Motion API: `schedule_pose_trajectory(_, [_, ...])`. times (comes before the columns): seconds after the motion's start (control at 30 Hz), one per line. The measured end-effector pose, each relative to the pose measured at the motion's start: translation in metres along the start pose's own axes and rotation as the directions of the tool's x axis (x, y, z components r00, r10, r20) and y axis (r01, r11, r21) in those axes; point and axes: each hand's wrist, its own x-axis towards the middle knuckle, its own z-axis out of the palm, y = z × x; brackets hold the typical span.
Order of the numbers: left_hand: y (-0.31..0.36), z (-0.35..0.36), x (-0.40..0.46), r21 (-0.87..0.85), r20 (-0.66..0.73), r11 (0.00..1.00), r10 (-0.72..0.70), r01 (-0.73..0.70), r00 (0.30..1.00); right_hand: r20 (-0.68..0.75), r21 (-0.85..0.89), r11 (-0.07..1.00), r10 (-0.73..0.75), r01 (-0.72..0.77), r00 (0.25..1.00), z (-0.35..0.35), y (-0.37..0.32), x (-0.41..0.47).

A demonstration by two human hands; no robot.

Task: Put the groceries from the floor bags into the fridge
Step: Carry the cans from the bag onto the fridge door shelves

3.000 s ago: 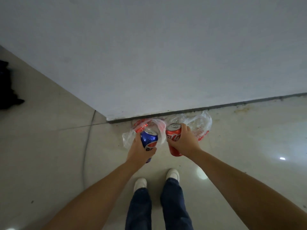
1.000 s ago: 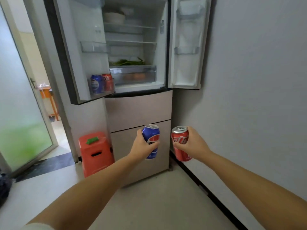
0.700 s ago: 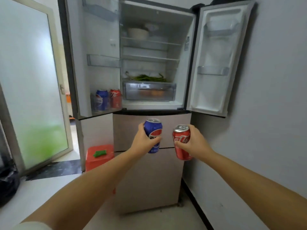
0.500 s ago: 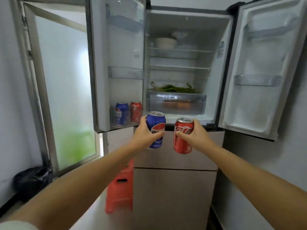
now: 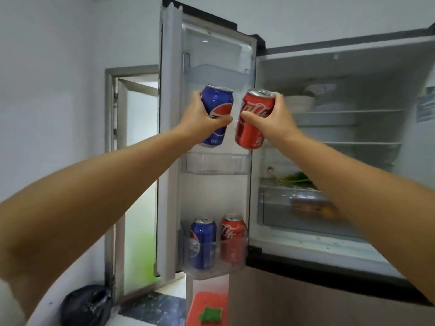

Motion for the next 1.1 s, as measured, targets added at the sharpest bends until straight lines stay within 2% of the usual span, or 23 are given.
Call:
schedule_pose_trajectory(0.13, [-0.029, 0.003, 0.018, 0.068, -0.086, 0.991, -0.113, 0.119, 0.99, 0.03, 0.012, 1.0, 0.004, -0.005, 1.0, 0.043, 0.031, 0.027])
schedule_pose_trajectory(0.3, [-0.061, 0.013, 0.013, 0.217, -0.103, 0.955, -0.183, 0.201, 0.978, 0.173, 0.02, 0.998, 0.049, -0.053, 0.984, 0.07, 0.07, 0.024])
schedule_pose_trajectory(0.43, [-0.063, 0.019, 0.012, 0.217, -0.126, 0.946, -0.216, 0.24, 0.968, 0.21, 0.02, 0.998, 0.046, -0.051, 0.977, 0.07, 0.078, 0.031])
schedule_pose_trajectory(0.73, [-0.059, 0.039, -0.008, 0.268, -0.178, 0.935, -0.188, 0.232, 0.966, 0.193, 0.11, 0.993, 0.029, -0.051, 0.981, 0.06, 0.088, 0.015])
schedule_pose_trajectory(0.93, [-0.049, 0.045, -0.027, 0.419, -0.184, 0.878, -0.169, 0.233, 0.968, 0.324, 0.119, 0.985, 0.078, -0.123, 0.943, 0.031, 0.09, -0.003])
schedule_pose_trajectory(1.1, [-0.04, 0.053, -0.047, 0.45, -0.236, 0.859, -0.149, 0.243, 0.96, 0.418, 0.074, 0.977, 0.15, -0.198, 0.896, 0.013, 0.09, -0.025])
